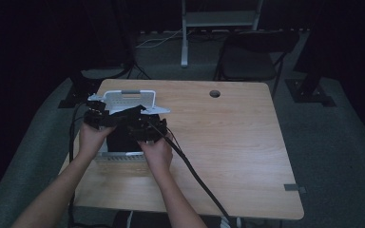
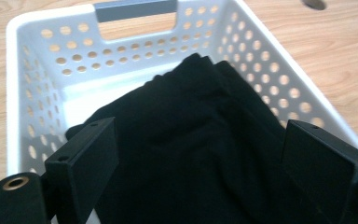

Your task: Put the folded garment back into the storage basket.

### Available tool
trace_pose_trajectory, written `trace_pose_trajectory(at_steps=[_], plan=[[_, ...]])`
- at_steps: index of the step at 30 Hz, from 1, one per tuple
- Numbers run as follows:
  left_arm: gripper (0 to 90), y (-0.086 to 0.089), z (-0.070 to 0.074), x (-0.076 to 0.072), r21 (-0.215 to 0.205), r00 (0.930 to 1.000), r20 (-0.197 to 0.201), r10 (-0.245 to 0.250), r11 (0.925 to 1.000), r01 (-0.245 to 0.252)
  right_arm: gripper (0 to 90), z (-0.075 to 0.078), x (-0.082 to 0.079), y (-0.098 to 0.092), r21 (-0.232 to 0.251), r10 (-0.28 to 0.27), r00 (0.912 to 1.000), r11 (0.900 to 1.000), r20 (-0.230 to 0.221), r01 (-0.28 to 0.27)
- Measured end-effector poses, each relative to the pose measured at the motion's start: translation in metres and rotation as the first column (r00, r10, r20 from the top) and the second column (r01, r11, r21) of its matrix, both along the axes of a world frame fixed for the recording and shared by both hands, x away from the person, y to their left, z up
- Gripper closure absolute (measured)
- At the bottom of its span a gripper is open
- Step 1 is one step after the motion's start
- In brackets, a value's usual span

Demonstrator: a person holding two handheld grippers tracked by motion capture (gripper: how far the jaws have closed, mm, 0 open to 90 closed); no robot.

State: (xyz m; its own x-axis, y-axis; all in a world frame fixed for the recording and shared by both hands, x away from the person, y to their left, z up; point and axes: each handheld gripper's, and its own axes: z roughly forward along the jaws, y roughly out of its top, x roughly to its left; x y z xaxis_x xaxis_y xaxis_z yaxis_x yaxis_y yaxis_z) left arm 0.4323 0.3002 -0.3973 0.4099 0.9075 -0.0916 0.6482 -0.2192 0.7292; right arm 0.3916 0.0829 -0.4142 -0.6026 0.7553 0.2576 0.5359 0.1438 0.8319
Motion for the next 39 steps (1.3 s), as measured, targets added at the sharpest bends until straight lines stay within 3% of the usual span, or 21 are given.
trace_pose_trajectory(at_steps=[5,15,20,25,27,30,32,34,37,39], plan=[[11.9,0.001,0.004,-0.011,-0.033,0.9997,0.021,-0.010,0.9994,0.011,15.9,0.004,-0.002,-0.009,0.004,0.012,0.9999,1.000,0.007,-0.012],[11.9,-0.006,0.009,-0.031,-0.024,0.9979,0.043,-0.048,0.9985,0.049,16.5,0.009,-0.011,-0.034,0.013,0.029,0.9996,1.000,0.003,-0.029],[11.9,-0.008,0.011,-0.042,-0.057,0.9968,0.057,-0.057,0.9965,0.060,16.6,0.011,-0.019,-0.051,0.019,0.023,0.9996,1.000,0.015,-0.023],[11.9,-0.007,0.012,-0.058,-0.056,0.9928,0.108,-0.053,0.9967,0.060,16.6,0.007,-0.025,-0.068,0.027,0.013,0.9998,1.000,0.017,-0.014],[11.9,-0.007,0.012,-0.063,-0.081,0.9928,0.101,-0.064,0.9941,0.072,16.6,0.006,-0.028,-0.074,0.029,0.009,0.9998,1.000,0.016,-0.010],[11.9,-0.008,0.009,-0.070,-0.085,0.9929,0.099,-0.066,0.9937,0.074,16.6,0.002,-0.031,-0.083,0.037,0.005,1.0000,0.999,0.007,-0.005],[11.9,-0.008,0.008,-0.072,-0.075,0.9921,0.106,-0.067,0.9944,0.075,16.6,0.000,-0.034,-0.089,0.031,-0.001,0.9999,1.000,0.014,0.001],[11.9,-0.008,0.007,-0.080,-0.101,0.9905,0.119,-0.068,0.9917,0.080,16.6,-0.002,-0.038,-0.096,0.034,-0.007,0.9999,0.999,0.014,0.007],[11.9,-0.008,0.003,-0.088,-0.086,0.9888,0.131,-0.073,0.9927,0.084,16.6,-0.004,-0.045,-0.108,0.030,-0.015,0.9998,0.999,0.016,0.014],[11.9,-0.009,0.000,-0.092,-0.098,0.9879,0.141,-0.065,0.9920,0.079,16.6,-0.006,-0.050,-0.117,0.036,-0.025,0.9995,0.999,0.021,0.025]])
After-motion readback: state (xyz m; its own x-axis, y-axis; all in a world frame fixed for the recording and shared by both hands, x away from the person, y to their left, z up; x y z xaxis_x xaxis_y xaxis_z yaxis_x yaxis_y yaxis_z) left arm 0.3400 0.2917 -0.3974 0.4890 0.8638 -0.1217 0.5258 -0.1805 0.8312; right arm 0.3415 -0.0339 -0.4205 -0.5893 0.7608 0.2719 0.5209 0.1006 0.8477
